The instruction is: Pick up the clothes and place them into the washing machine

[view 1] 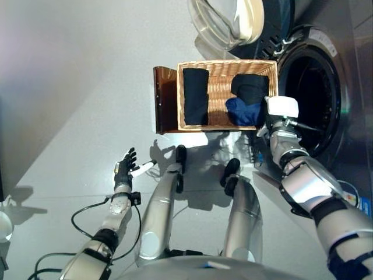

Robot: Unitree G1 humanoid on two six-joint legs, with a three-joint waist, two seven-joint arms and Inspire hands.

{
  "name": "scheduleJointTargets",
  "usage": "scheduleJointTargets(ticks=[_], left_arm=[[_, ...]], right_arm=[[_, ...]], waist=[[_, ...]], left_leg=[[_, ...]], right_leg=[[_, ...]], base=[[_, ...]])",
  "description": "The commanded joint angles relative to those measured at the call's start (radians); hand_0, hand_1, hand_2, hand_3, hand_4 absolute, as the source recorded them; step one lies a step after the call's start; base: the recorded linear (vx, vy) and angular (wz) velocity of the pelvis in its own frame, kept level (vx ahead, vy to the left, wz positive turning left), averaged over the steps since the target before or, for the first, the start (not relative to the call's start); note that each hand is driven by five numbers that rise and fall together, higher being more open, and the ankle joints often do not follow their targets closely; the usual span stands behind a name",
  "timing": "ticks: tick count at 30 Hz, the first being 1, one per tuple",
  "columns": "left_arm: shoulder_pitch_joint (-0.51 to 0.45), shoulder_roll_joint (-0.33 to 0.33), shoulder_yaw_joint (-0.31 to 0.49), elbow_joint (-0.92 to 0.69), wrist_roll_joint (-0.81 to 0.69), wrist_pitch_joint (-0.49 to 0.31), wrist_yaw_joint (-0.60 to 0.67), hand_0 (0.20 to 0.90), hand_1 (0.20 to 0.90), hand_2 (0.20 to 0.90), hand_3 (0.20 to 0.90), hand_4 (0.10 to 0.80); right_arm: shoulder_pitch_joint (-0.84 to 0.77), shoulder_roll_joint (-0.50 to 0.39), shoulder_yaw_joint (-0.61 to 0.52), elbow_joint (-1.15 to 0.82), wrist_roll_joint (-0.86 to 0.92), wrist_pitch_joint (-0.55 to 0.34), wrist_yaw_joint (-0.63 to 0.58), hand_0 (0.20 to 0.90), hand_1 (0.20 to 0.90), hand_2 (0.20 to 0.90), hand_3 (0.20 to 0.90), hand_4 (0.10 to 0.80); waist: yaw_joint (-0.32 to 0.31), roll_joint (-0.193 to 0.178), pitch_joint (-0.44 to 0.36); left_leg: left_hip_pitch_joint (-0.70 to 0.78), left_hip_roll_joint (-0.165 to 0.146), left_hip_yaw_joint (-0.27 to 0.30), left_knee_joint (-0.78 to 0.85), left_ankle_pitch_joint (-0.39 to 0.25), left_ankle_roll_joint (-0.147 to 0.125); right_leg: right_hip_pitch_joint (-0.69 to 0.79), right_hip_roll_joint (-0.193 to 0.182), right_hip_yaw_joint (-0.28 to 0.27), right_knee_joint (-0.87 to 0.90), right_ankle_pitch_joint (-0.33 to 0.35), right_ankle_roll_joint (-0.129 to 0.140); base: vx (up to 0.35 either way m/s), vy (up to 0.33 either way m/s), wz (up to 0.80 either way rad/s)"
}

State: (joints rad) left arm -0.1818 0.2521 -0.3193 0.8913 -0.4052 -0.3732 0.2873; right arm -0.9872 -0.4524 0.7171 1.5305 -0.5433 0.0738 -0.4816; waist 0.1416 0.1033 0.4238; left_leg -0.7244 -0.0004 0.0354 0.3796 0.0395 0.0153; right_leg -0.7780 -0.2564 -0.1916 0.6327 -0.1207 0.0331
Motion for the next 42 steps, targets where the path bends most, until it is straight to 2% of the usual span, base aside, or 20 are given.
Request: scheduleJointTargets(ticks=[1, 3, 4, 19, 28, 30, 32, 34, 35, 38, 41, 42], left_arm=[[0.000, 0.024, 0.018, -0.037, -0.009, -0.033, 0.042, 0.900, 0.900, 0.900, 0.900, 0.800], [0.001, 0.023, 0.016, -0.042, -0.007, -0.033, 0.043, 0.900, 0.900, 0.900, 0.900, 0.800], [0.000, 0.022, 0.016, -0.048, -0.009, -0.034, 0.045, 0.900, 0.900, 0.900, 0.900, 0.800], [0.008, 0.021, 0.023, -0.029, -0.007, -0.040, 0.061, 0.900, 0.900, 0.900, 0.900, 0.800], [0.035, 0.029, 0.026, -0.034, -0.023, -0.052, 0.062, 0.900, 0.900, 0.900, 0.900, 0.800], [0.039, 0.028, 0.024, -0.031, -0.030, -0.056, 0.062, 0.900, 0.900, 0.900, 0.900, 0.800], [0.041, 0.023, 0.020, -0.023, -0.042, -0.060, 0.066, 0.900, 0.900, 0.900, 0.900, 0.800], [0.043, 0.024, 0.017, -0.018, -0.045, -0.060, 0.066, 0.900, 0.900, 0.900, 0.900, 0.800], [0.043, 0.021, 0.008, -0.007, -0.045, -0.060, 0.067, 0.900, 0.900, 0.900, 0.900, 0.800], [0.059, 0.022, 0.008, -0.020, -0.037, -0.059, 0.063, 0.900, 0.900, 0.900, 0.900, 0.800], [0.065, 0.025, 0.007, -0.017, -0.026, -0.057, 0.062, 0.900, 0.900, 0.900, 0.900, 0.800], [0.067, 0.025, 0.008, -0.032, -0.024, -0.059, 0.062, 0.900, 0.900, 0.900, 0.900, 0.800]], right_arm=[[-0.116, -0.108, 0.041, 0.018, -0.007, 0.034, -0.035, 0.900, 0.900, 0.900, 0.900, 0.800], [-0.125, -0.110, 0.044, 0.019, -0.007, 0.036, -0.035, 0.321, 0.321, 0.321, 0.321, 0.386], [-0.130, -0.112, 0.047, 0.020, -0.009, 0.039, -0.034, 0.200, 0.200, 0.200, 0.200, 0.300], [-0.158, -0.129, 0.046, 0.012, -0.021, 0.058, -0.063, 0.200, 0.200, 0.200, 0.200, 0.300], [-0.191, -0.163, 0.013, -0.044, 0.037, 0.045, -0.108, 0.211, 0.211, 0.211, 0.211, 0.308], [-0.197, -0.164, -0.035, -0.073, 0.111, 0.017, -0.128, 0.200, 0.200, 0.200, 0.200, 0.300], [-0.193, -0.155, -0.134, -0.102, 0.259, -0.034, -0.155, 0.200, 0.200, 0.200, 0.200, 0.300], [-0.192, -0.155, -0.163, -0.103, 0.310, -0.048, -0.159, 0.200, 0.200, 0.200, 0.200, 0.300], [-0.191, -0.142, -0.242, -0.088, 0.429, -0.081, -0.183, 0.200, 0.200, 0.200, 0.200, 0.300], [-0.178, -0.134, -0.355, -0.078, 0.611, -0.147, -0.205, 0.200, 0.200, 0.200, 0.200, 0.300], [-0.164, -0.134, -0.396, -0.074, 0.678, -0.172, -0.211, 0.200, 0.200, 0.200, 0.200, 0.300], [-0.153, -0.122, -0.442, -0.095, 0.758, -0.214, -0.206, 0.200, 0.200, 0.200, 0.200, 0.300]], waist=[[0.011, 0.055, -0.001], [0.011, 0.059, 0.000], [0.011, 0.065, 0.001], [0.004, 0.076, -0.008], [-0.020, 0.076, -0.015], [-0.028, 0.079, -0.017], [-0.037, 0.084, -0.021], [-0.039, 0.086, -0.022], [-0.040, 0.094, -0.027], [-0.038, 0.115, -0.039], [-0.039, 0.120, -0.044], [-0.039, 0.128, -0.042]], left_leg=[[-0.041, -0.010, -0.006, 0.036, -0.052, -0.061], [-0.044, -0.012, -0.005, 0.036, -0.052, -0.061], [-0.050, -0.013, -0.006, 0.035, -0.051, -0.061], [-0.020, -0.026, -0.005, -0.008, -0.035, -0.061], [0.049, -0.024, 0.015, -0.070, -0.022, -0.061], [0.064, -0.024, 0.021, -0.084, -0.016, -0.061], [0.079, -0.026, 0.026, -0.107, -0.010, -0.060], [0.087, -0.026, 0.028, -0.115, -0.007, -0.060], [0.101, -0.027, 0.033, -0.128, -0.006, -0.058], [0.122, -0.031, 0.041, -0.149, -0.004, -0.055], [0.130, -0.033, 0.043, -0.157, -0.005, -0.054], [0.122, -0.032, 0.051, -0.166, 0.022, -0.046]], right_leg=[[0.040, 0.021, -0.015, -0.043, -0.008, 0.001], [0.035, 0.018, -0.015, -0.039, -0.010, 0.001], [0.025, 0.015, -0.014, -0.032, -0.012, 0.000], [0.038, 0.011, -0.008, -0.049, -0.001, 0.005], [0.093, 0.023, 0.011, -0.131, 0.040, 0.019], [0.107, 0.025, 0.013, -0.150, 0.050, 0.022], [0.120, 0.025, 0.018, -0.176, 0.061, 0.027], [0.127, 0.026, 0.017, -0.186, 0.064, 0.028], [0.140, 0.025, 0.020, -0.205, 0.072, 0.032], [0.156, 0.022, 0.025, -0.229, 0.082, 0.038], [0.165, 0.022, 0.027, -0.240, 0.084, 0.040], [0.158, 0.022, 0.020, -0.254, 0.114, 0.033]], base=[[0.000, 0.000, 0.00], [0.010, 0.000, 0.06], [0.014, 0.003, 0.06], [0.010, 0.002, 0.04], [0.010, 0.029, -0.09], [0.017, 0.044, -0.05], [0.021, 0.042, -0.11], [0.027, 0.035, -0.22], [0.042, 0.053, -0.20], [0.045, 0.052, -0.08], [0.007, 0.036, -0.05], [0.033, 0.024, -0.01]])
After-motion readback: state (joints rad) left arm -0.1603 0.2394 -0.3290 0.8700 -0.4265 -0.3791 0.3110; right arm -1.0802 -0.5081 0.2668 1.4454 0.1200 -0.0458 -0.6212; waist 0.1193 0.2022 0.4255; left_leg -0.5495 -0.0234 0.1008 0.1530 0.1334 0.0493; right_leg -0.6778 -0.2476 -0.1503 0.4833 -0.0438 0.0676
